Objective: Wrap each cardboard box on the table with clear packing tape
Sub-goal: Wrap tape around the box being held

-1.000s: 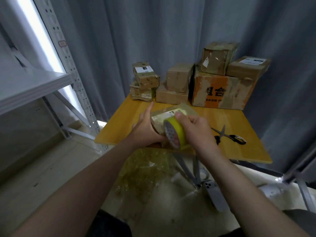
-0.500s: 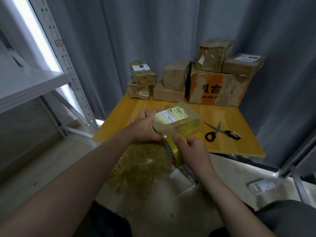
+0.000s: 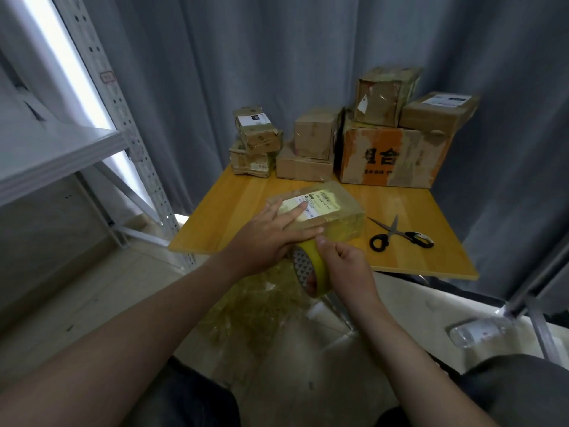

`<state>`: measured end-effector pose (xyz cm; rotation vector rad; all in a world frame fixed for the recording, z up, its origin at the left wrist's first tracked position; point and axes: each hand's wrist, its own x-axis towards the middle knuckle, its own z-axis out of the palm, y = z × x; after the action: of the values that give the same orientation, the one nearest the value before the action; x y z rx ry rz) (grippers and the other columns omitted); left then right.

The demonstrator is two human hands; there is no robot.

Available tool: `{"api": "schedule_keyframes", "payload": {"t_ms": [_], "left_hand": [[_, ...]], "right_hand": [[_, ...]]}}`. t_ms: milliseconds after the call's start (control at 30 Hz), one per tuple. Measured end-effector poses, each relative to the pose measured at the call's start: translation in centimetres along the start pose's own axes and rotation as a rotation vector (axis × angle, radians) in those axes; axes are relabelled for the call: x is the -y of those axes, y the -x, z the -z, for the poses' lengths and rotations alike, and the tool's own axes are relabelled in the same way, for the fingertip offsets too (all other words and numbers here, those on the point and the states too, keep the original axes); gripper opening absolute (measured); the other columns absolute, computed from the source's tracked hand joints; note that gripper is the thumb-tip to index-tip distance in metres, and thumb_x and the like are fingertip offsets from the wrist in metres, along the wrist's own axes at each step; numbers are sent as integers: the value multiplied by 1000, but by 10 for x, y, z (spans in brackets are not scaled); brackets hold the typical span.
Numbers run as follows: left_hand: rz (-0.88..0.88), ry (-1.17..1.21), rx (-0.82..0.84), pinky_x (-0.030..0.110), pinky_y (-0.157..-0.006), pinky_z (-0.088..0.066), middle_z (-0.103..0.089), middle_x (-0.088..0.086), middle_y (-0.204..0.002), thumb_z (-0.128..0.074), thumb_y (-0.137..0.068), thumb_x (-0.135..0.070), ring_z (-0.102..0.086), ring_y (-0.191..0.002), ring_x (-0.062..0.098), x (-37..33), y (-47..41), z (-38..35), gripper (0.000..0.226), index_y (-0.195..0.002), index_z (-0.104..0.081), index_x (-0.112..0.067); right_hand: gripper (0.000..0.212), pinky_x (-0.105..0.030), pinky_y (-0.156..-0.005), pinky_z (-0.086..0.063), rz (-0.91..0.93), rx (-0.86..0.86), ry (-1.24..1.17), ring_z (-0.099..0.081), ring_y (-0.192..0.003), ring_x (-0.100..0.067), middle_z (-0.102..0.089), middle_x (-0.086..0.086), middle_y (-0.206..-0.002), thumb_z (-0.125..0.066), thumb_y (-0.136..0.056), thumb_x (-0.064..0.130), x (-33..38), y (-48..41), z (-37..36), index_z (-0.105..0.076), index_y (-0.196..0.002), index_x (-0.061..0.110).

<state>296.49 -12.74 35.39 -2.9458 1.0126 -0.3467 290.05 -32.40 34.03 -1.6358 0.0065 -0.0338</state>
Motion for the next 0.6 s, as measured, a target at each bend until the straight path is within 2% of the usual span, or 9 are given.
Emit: {"api": "schedule_keyframes", "payload": {"t_ms": [100,200,267,333,400,433,467,533,600], "left_hand": [[-20,-35,-11,61,-115,-36,-21,2,-169,-17,-104,-47,-25,-150,48,-1,1,0,54,-157,-9,-55],[7,1,-52,55,-116,-37,-23,-4,-169,-20,-107,-51,-26,-151,39,-2,1,1,55,-160,-4,-48],[47,113,-84,52,-116,-36,-27,-7,-167,-23,-106,-55,-27,-153,31,-4,2,7,60,-161,-3,-45],[118,274,-147,47,-107,-45,-42,-7,-160,-35,-104,-51,-45,-143,21,-4,2,19,61,-161,-12,-45],[189,403,-208,41,-85,-54,-62,-11,-140,-49,-101,-41,-64,-106,6,-3,2,34,58,-155,-28,-47],[210,452,-231,41,-78,-54,-68,-12,-127,-53,-99,-37,-64,-92,1,-2,1,40,53,-149,-38,-47],[226,498,-262,43,-74,-54,-71,-12,-114,-54,-97,-35,-63,-85,3,-1,0,44,46,-142,-47,-45],[269,643,-309,43,-73,-55,-71,-13,-100,-55,-95,-40,-66,-85,7,3,-3,46,32,-127,-59,-40],[359,873,-311,32,-72,-55,-73,-17,-95,-57,-96,-42,-68,-87,5,4,-7,45,24,-117,-67,-36]], "right_hand": [[46,-29,-42,-50,-24,17,-50,-66,-47,-17,-66,-9,-59,-59,-104,35,6,3,3,-65,-85,-5],[47,-27,-51,-48,36,67,2,-62,-50,-11,-66,-3,-57,-58,-104,37,12,10,8,-66,-77,0],[41,-18,-50,-46,61,105,-54,-59,-47,-3,-62,6,-52,-58,-105,26,22,17,15,-62,-70,6],[29,-11,-49,-46,128,163,-144,-61,-50,3,-64,10,-54,-56,-104,13,35,20,24,-63,-77,6],[14,-15,-56,-51,231,219,-220,-68,-62,-3,-73,6,-68,-62,-101,13,53,19,31,-67,-95,1],[15,-18,-59,-54,280,231,-250,-71,-67,-7,-76,2,-75,-66,-97,15,60,16,32,-68,-103,2],[21,-20,-63,-55,324,244,-265,-73,-71,-10,-78,0,-81,-69,-94,16,67,11,32,-68,-110,3],[29,-23,-68,-58,377,248,-256,-75,-79,-15,-79,-4,-90,-70,-93,13,79,-2,28,-66,-120,5],[31,-28,-71,-60,372,222,-246,-76,-83,-19,-79,-7,-95,-70,-94,10,84,-21,20,-65,-124,5]]}}
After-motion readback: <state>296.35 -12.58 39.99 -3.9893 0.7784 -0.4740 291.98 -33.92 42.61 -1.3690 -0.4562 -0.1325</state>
